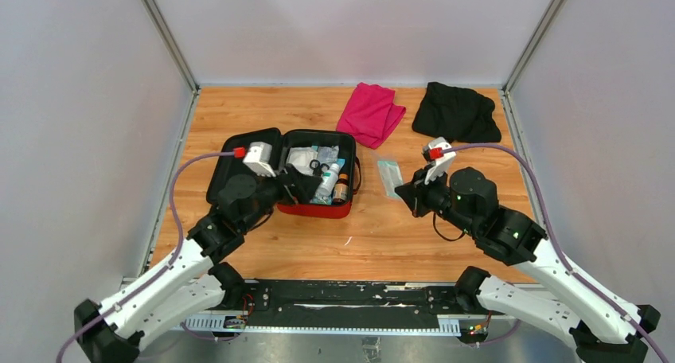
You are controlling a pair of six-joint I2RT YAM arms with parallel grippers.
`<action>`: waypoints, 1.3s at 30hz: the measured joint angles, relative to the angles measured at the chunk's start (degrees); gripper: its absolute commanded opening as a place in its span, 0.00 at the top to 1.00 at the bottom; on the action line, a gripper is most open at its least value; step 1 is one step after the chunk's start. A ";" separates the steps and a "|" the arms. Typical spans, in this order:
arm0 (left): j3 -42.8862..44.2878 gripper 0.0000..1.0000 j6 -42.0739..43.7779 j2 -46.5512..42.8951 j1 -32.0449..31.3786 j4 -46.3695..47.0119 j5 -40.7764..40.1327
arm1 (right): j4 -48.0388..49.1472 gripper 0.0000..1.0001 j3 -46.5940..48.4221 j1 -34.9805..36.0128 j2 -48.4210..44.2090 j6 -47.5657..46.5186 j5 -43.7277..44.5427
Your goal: Organize the medicine kit
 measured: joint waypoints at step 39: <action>-33.20 0.00 -33.99 -7.06 54.82 12.11 7.80 | -3.67 1.00 -2.38 0.00 3.23 5.55 -8.61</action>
